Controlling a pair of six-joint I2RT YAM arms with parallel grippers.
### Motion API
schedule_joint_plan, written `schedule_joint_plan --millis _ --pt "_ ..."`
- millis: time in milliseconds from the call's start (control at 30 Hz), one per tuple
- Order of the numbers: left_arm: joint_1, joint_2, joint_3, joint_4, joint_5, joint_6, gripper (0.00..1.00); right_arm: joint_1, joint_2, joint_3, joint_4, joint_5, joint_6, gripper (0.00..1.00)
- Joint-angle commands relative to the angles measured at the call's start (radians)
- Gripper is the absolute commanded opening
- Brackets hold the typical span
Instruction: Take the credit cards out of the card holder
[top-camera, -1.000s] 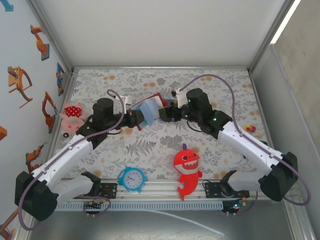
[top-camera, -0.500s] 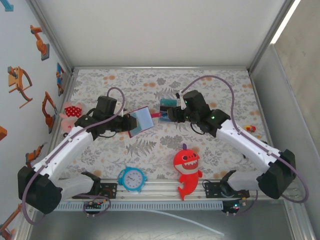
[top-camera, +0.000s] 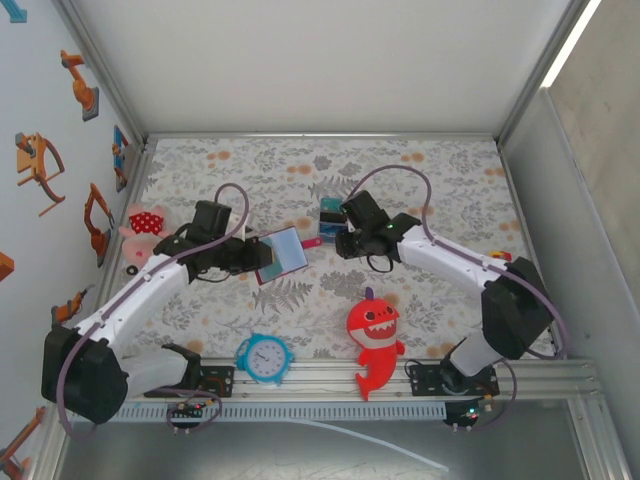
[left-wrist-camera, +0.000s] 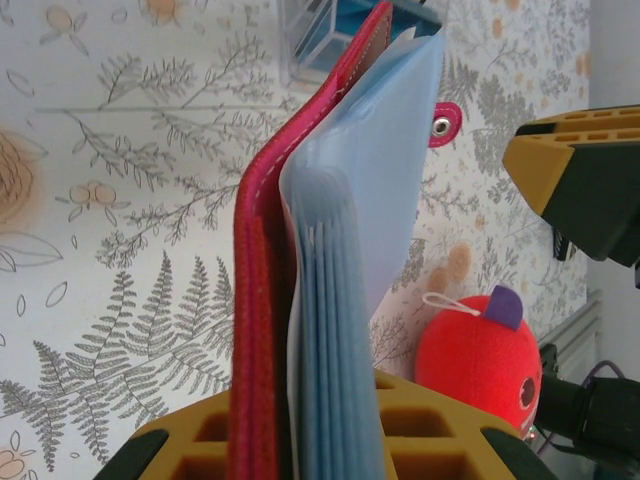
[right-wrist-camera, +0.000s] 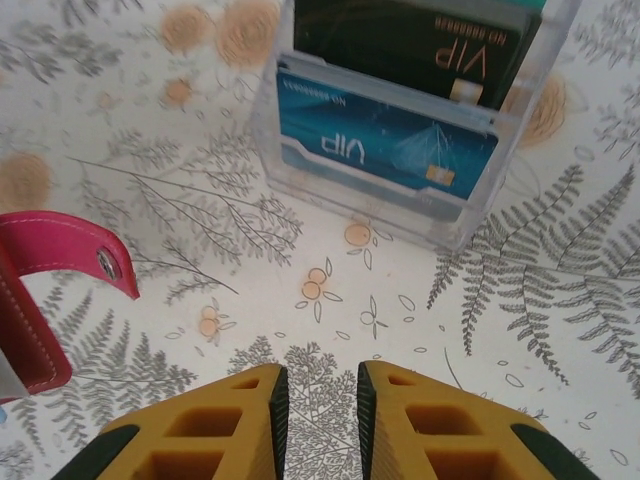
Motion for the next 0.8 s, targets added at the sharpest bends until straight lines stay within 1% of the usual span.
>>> schedule_joint_plan --millis 0,167,200,333,500,767 --pt "0.007 0.026 -0.019 0.060 0.088 0.008 0.00 -0.003 0.034 -0.013 -0.012 0.015 0.036 0.26" --pt "0.006 0.074 -0.039 0.099 0.108 0.009 0.00 -0.010 0.095 -0.006 0.030 0.019 0.041 0.28" --pt "0.007 0.086 -0.041 0.105 0.114 0.010 0.00 -0.016 0.107 -0.004 0.036 0.021 0.044 0.30" --pt "0.006 0.120 -0.052 0.122 0.135 0.017 0.00 -0.042 0.157 0.008 0.057 0.007 0.047 0.31" --pt "0.005 0.154 -0.060 0.143 0.172 0.022 0.00 -0.054 0.210 0.034 0.066 0.006 0.044 0.30" --pt "0.004 0.186 -0.066 0.163 0.189 0.021 0.00 -0.067 0.286 0.075 0.086 0.014 0.045 0.29"
